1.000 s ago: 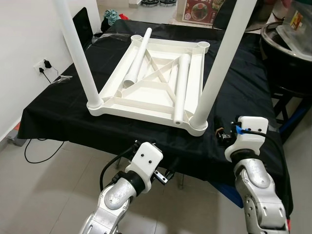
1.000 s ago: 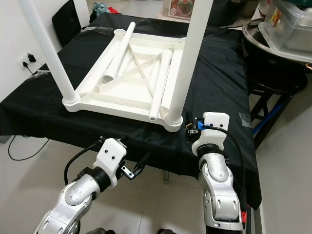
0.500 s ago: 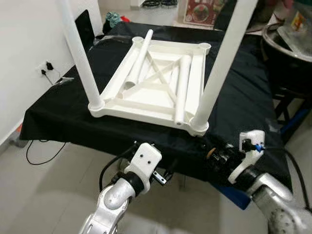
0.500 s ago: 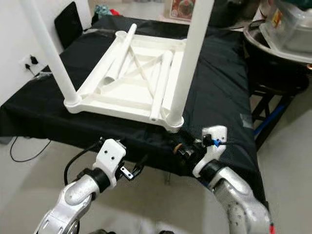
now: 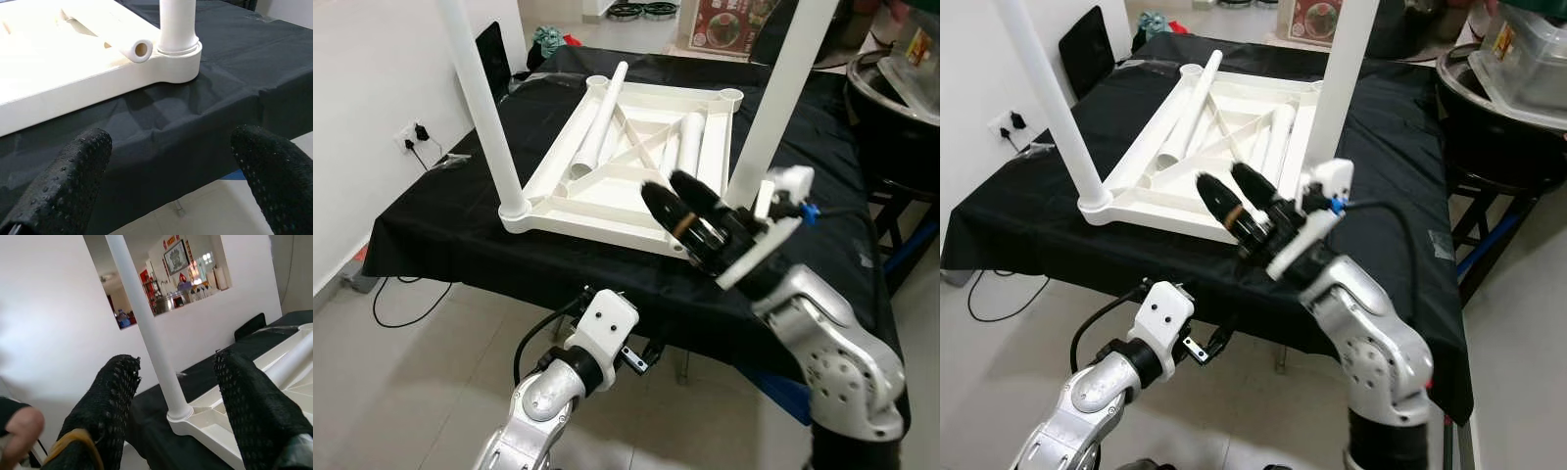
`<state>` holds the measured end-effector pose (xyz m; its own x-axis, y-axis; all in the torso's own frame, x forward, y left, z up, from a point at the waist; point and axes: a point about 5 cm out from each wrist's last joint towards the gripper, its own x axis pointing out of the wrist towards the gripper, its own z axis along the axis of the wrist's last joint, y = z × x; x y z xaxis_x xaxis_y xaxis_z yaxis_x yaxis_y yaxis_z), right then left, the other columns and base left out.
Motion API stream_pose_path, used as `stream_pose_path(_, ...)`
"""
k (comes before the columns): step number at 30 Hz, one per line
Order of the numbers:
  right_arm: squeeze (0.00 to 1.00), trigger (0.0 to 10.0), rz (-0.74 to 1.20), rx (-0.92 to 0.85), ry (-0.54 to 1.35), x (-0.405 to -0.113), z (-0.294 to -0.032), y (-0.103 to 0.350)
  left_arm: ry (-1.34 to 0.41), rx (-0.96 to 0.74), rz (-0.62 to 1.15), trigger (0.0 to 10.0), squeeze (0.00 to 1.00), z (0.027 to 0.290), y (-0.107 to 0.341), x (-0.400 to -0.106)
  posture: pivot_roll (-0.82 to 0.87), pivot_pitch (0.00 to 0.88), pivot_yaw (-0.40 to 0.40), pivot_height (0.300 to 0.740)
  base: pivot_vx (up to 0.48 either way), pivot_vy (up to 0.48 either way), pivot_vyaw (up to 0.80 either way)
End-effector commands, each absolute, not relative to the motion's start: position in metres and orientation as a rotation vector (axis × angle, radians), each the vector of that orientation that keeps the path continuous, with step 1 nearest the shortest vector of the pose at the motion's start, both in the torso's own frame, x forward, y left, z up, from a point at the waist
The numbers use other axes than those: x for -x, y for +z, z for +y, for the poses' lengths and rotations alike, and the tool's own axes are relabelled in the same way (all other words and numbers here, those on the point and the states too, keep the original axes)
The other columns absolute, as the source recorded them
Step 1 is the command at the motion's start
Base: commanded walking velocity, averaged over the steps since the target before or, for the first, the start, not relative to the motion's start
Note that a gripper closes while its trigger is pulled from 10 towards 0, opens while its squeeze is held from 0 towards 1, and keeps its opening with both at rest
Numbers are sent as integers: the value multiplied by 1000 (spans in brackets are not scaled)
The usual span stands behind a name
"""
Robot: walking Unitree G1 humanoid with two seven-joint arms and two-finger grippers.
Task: Building children table
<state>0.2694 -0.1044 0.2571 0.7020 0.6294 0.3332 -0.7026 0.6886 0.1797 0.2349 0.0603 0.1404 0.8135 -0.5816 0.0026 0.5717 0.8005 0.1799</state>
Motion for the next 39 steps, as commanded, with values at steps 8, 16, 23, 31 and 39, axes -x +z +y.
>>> stream_pose_path(8, 0, 10000, -203, -210, 469, -299, -113, 252, -625, -172, -45, 10000, 0, 60, 136, -234, 103, 102, -23, 740, 0, 0, 0)
stream_pose_path(16, 0, 10000, -174, -150, 152, -323, -148, 246, -624, -172, -50, 10000, 0, 59, 137, -234, 105, 116, -26, 740, 0, 0, 0)
stream_pose_path(23, 0, 10000, -161, -87, -10, -336, -182, 243, -624, -173, -53, 10000, 0, 59, 138, -234, 105, 120, -26, 740, 0, 0, 0)
stream_pose_path(31, 0, 10000, -151, 0, -341, -350, -286, 249, -623, -174, -59, 10000, 0, 58, 139, -234, 107, 128, -30, 740, 0, 0, 0)
stream_pose_path(39, 0, 10000, -221, -30, -232, -360, -297, 265, -623, -176, -57, 10000, 0, 59, 139, -234, 105, 130, -25, 740, 0, 0, 0)
